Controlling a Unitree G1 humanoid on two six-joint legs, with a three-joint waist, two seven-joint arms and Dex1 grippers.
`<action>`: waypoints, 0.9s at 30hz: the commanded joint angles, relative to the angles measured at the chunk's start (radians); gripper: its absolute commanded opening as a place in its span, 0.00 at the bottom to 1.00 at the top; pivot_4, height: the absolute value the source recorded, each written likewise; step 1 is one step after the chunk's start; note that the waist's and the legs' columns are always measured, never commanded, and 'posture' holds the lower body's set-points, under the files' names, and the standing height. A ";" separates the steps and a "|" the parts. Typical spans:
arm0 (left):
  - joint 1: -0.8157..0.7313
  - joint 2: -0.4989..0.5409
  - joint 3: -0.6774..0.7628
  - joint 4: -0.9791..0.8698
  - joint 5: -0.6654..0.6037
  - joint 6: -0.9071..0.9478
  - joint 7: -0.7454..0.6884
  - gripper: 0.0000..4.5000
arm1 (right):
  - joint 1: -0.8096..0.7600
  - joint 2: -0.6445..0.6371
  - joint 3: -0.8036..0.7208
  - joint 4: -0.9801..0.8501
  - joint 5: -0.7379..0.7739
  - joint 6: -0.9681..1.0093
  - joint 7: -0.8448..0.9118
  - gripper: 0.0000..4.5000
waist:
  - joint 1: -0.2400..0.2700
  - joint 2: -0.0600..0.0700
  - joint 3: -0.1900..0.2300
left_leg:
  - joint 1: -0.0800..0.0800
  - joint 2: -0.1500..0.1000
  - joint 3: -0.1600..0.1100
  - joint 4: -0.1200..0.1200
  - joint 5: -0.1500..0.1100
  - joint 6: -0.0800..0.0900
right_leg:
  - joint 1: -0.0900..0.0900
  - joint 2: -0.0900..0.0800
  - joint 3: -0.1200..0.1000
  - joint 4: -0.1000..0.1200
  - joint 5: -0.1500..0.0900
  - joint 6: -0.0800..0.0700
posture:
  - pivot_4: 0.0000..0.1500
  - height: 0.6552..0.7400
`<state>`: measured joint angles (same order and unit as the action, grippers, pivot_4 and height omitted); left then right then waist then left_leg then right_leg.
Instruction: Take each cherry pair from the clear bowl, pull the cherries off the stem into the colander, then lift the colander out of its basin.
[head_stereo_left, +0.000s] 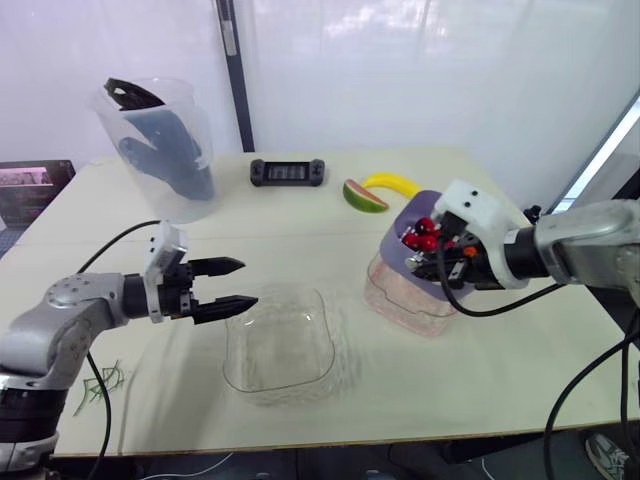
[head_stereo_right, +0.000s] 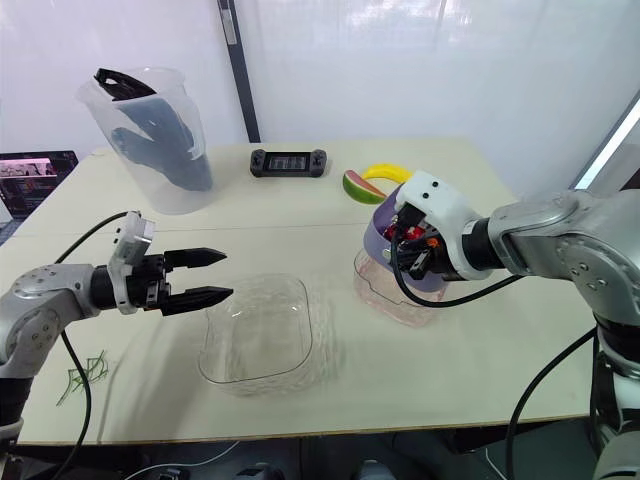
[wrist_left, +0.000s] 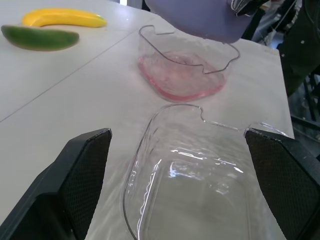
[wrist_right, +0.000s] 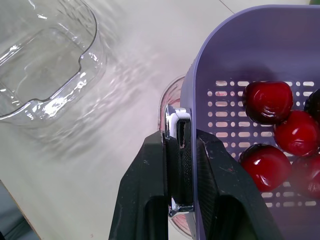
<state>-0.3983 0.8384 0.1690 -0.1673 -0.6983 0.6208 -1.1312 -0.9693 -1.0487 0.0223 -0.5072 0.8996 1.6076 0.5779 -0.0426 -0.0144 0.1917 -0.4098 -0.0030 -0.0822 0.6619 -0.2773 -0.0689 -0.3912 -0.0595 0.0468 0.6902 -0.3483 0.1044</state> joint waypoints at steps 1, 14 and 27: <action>-0.012 0.003 0.002 -0.016 -0.002 -0.006 -0.008 1.00 | -0.002 -0.017 -0.050 -0.022 0.009 0.007 0.003 0.11 | 0.000 0.000 0.000 | 0.000 0.000 0.000 0.000 0.000 0.000 | 0.000 0.000 0.000 0.000 0.000 0.000 | 1.00 1.00; -0.027 -0.030 0.025 -0.016 -0.011 -0.026 0.020 1.00 | 0.003 -0.058 0.021 -0.034 -0.039 -0.058 0.046 0.11 | 0.002 0.000 0.000 | 0.000 0.000 0.000 0.000 0.000 0.000 | 0.000 0.000 0.000 0.000 0.000 0.000 | 1.00 1.00; -0.024 -0.029 0.030 -0.030 -0.011 -0.028 0.023 1.00 | -0.009 -0.042 0.047 -0.011 -0.068 -0.087 0.090 0.11 | 0.000 0.000 0.000 | 0.000 0.000 0.000 0.000 0.000 0.000 | 0.000 0.000 0.000 0.000 0.000 0.000 | 1.00 1.00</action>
<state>-0.4062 0.8006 0.1729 -0.1699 -0.6982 0.6050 -1.1089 -0.9555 -1.0842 0.0943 -0.5128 0.8439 1.5367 0.6618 -0.0424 -0.0144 0.1917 -0.4098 -0.0030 -0.0822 0.6622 -0.2773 -0.0689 -0.3911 -0.0596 0.0468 0.6903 -0.3483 0.1045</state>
